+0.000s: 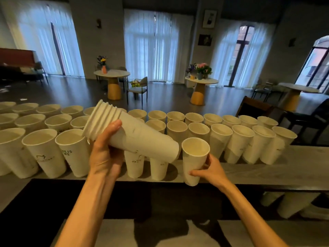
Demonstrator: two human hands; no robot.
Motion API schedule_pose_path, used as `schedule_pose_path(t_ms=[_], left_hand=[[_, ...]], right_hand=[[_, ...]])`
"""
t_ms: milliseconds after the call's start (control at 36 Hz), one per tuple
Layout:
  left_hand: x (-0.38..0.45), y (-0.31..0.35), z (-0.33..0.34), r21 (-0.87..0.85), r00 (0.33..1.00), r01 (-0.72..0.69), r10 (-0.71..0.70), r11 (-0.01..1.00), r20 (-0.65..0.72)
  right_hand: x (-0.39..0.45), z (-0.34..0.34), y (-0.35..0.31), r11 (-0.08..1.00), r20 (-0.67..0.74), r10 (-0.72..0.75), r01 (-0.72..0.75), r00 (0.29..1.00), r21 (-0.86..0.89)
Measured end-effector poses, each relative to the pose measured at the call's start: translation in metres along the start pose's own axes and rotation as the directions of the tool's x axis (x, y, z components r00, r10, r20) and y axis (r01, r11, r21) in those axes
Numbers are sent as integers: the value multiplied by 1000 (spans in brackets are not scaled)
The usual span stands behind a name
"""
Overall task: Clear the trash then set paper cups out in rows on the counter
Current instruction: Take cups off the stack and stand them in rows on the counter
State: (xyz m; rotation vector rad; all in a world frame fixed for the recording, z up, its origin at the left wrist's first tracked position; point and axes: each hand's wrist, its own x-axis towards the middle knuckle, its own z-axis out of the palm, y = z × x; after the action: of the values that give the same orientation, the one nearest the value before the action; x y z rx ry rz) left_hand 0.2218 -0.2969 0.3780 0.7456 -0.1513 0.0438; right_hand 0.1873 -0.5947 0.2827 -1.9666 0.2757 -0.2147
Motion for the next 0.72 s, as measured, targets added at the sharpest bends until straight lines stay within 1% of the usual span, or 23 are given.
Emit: schedule_pose_path(t_ms=[83,194,222,333,444,528,583,611,639,667,694,722], left_hand=[[-7,9,5,-7,998,-49,49,999,-31],[-17,3,9,43,997,-61,63,997,-35],[-20,-1,10,55,996,-73,75,996,-41],[-31,-18,19,72,998,-32,35,997,-50],[-40,-40,37,114,997,24,-16,993,-71],[-45,-58,52,118,999,27,-22,993,-43],[-48,-72,63,148,999,51,-49,988,-16],[-51,-80,69,163,998,67,-69,984,7],[-53,-87,75,176,996,79,-85,981,32],[-55,-97,81,193,993,96,-107,977,47],[-58,-107,87,202,990,119,-132,972,52],[-60,-117,93,223,986,139,-155,965,54]], right_hand=[[14,7,7,999,-31,17,-16,999,36],[28,18,10,997,-34,12,-9,999,76],[32,21,9,996,-13,9,-8,1000,86],[39,29,3,994,37,-10,6,999,106],[37,21,0,998,98,-47,43,994,45],[29,3,9,999,170,-27,30,985,-16],[22,-14,12,998,145,-21,30,989,-59],[18,-25,11,999,135,-17,22,991,-35],[13,-33,8,999,174,0,-6,985,37],[9,-43,7,988,264,31,-70,964,138],[5,-52,7,954,403,43,-158,914,257],[2,-60,9,897,536,36,-264,844,355]])
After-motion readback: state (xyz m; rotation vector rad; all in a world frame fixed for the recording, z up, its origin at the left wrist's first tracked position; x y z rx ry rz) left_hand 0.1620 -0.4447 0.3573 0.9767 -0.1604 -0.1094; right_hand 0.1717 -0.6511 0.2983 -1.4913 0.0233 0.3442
